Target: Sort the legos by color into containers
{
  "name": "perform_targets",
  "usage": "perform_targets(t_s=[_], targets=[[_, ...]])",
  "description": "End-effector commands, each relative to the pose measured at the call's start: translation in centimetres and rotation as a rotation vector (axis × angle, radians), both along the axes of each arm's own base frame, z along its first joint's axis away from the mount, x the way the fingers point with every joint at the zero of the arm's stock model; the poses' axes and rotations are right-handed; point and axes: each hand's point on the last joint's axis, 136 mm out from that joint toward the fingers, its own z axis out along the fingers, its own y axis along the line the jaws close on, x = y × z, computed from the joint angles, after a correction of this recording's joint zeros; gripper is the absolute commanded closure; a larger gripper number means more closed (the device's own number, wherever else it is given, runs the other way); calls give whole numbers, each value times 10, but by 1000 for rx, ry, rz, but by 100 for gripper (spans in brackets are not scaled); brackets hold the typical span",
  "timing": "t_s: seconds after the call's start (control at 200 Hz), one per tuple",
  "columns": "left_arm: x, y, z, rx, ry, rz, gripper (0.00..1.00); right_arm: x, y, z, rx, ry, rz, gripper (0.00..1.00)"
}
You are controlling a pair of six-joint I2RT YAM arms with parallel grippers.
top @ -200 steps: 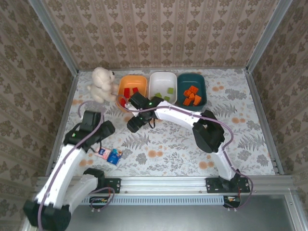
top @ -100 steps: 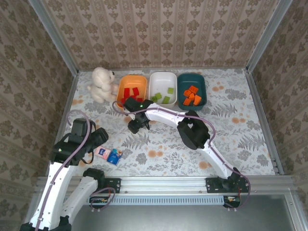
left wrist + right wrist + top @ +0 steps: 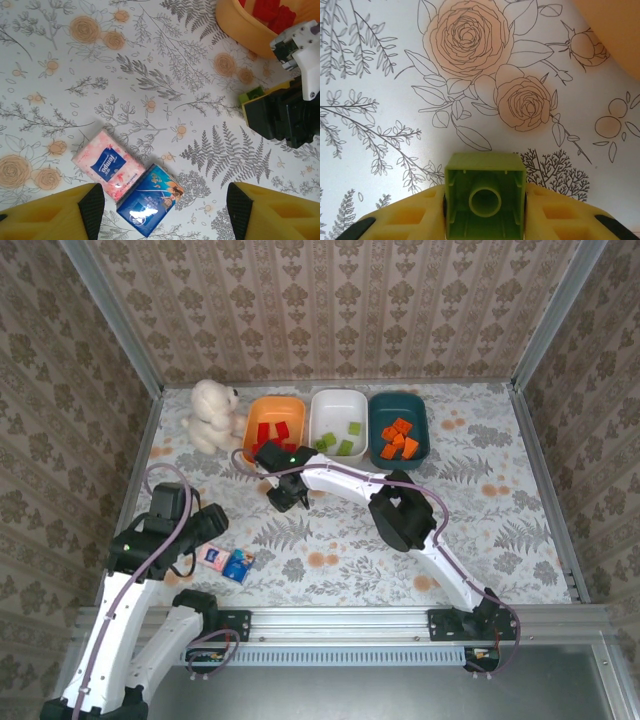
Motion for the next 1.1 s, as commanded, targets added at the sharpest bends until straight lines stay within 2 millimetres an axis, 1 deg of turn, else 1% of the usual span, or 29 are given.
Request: perform_targets(t_s=[0.0,0.045,0.1,0.145,0.2,0.27,0.33,0.435,0.58,0.69,0.75,0.86,0.985,1.095], targets=[[14,-28,11,-69,-81,-146,31,4,-12,76,91,-93,-39,65],[18,-35,16,-94,-109,-172,31,7,-21,94,126,-109,-73,65],[24,-42,22,-130,-142,-181,30,13,-37,108,161,-116,-130,66],[31,-47,27,-162,-169,-183,30,22,-49,120,198,-125,-184,65],[41,-54,32,-198,-194,-181,30,35,-65,129,238,-127,-254,65],[53,-62,36,-229,-204,-176,29,54,-82,130,280,-119,-335,65],[64,-69,38,-246,-206,-181,29,73,-95,125,303,-101,-404,64],[82,-79,40,-247,-198,-200,29,109,-108,114,337,-95,-508,64],[101,-91,35,-249,-182,-223,29,158,-117,102,408,-85,-657,64],[112,-99,27,-260,-177,-234,28,186,-123,86,455,-74,-762,63],[116,-102,24,-256,-170,-242,28,198,-126,76,470,-61,-809,62],[119,-106,21,-249,-158,-254,28,212,-131,56,478,-28,-883,62],[121,-106,20,-247,-158,-254,28,220,-138,35,461,4,-952,61],[120,-108,20,-249,-155,-258,28,224,-143,27,458,7,-987,58]])
